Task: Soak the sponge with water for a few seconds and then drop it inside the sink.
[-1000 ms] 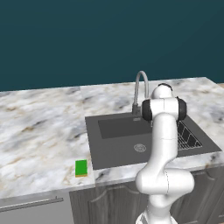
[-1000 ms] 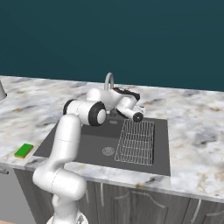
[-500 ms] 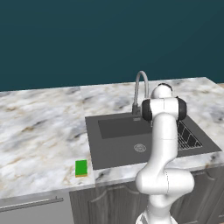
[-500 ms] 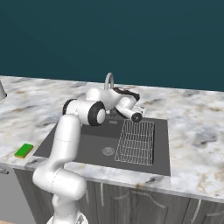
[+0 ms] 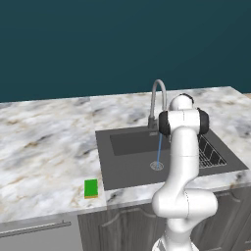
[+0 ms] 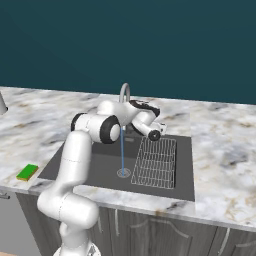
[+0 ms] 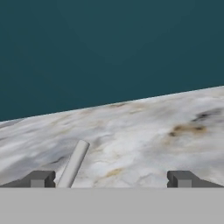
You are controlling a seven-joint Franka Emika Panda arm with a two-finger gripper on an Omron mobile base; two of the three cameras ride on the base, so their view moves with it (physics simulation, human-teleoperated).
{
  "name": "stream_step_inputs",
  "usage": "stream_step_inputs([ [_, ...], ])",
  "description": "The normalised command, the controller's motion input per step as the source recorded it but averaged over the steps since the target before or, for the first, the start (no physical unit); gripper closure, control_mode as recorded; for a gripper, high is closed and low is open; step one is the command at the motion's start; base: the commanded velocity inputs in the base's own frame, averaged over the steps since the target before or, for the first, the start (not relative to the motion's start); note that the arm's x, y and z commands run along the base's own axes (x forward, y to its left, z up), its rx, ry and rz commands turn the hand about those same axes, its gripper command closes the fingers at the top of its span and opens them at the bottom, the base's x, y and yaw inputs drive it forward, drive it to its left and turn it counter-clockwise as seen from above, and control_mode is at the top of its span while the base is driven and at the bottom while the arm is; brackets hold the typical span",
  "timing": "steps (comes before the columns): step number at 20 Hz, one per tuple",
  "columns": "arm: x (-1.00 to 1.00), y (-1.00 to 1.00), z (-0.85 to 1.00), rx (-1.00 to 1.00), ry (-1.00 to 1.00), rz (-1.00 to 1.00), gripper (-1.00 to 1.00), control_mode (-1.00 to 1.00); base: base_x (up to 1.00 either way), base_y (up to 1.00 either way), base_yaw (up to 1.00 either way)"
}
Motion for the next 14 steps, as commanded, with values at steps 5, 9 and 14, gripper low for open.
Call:
stream_step_inputs([
  [5,0.00,-0.40,-0.27,0.00,0.01,-0.08,-1.00,-1.00,0.00,0.00,0.00],
  [9,0.00,-0.24,-0.02,0.00,0.00,-0.04,-1.00,-1.00,0.00,0.00,0.00],
  [14,0.00,-0.11,0.14,0.00,0.00,0.00,-1.00,-1.00,0.00,0.00,0.00],
])
